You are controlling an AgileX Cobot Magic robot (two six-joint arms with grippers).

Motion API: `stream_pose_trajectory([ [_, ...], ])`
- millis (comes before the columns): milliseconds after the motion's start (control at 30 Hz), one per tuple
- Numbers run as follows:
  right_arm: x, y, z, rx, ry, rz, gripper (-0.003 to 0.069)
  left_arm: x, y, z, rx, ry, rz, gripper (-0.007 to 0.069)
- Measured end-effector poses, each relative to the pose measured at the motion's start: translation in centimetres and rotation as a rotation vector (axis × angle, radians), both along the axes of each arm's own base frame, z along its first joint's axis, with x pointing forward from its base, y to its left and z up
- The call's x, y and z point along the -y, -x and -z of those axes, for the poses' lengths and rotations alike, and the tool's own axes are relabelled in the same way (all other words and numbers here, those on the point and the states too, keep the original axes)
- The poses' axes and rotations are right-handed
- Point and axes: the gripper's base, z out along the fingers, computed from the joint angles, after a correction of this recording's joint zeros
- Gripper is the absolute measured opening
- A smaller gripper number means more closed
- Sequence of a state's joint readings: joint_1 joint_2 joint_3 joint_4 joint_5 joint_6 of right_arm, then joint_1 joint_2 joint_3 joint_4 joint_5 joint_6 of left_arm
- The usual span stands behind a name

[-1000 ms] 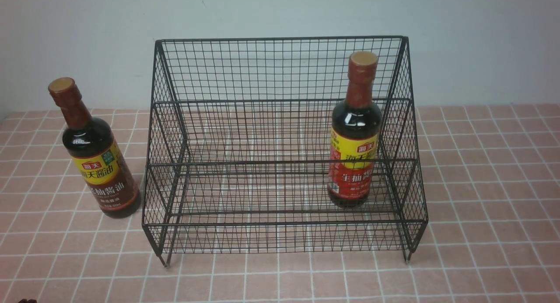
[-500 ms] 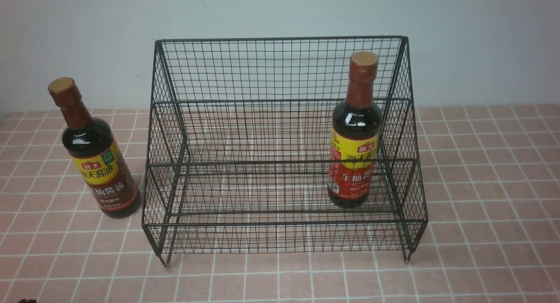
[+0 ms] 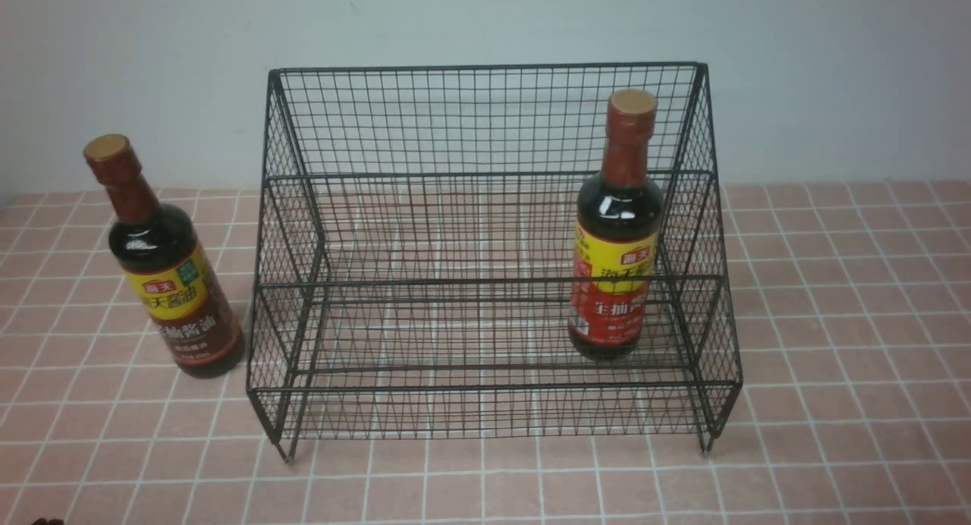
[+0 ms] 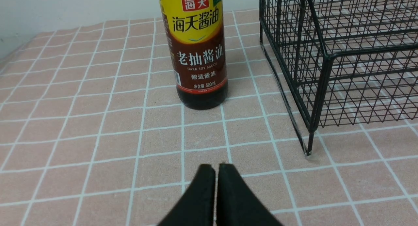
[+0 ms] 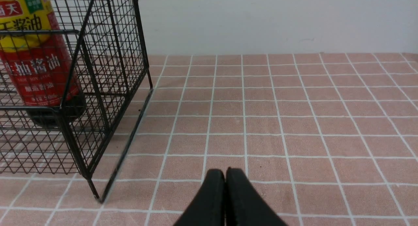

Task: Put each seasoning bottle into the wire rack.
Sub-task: Use the left arm to grab the condiment bottle closest to it

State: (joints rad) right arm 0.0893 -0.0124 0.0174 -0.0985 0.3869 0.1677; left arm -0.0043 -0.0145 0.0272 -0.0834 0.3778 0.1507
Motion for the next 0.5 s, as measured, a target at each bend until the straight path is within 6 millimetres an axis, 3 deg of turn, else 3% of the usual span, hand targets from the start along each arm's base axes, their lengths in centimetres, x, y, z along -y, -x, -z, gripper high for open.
stream_pose_trajectory([
  [500,-0.26,-0.02,-0.03,0.017,0.065,-0.043,-0.0008,0.00,0.00,0.01,-0.001,0.000,0.000,-0.0007],
])
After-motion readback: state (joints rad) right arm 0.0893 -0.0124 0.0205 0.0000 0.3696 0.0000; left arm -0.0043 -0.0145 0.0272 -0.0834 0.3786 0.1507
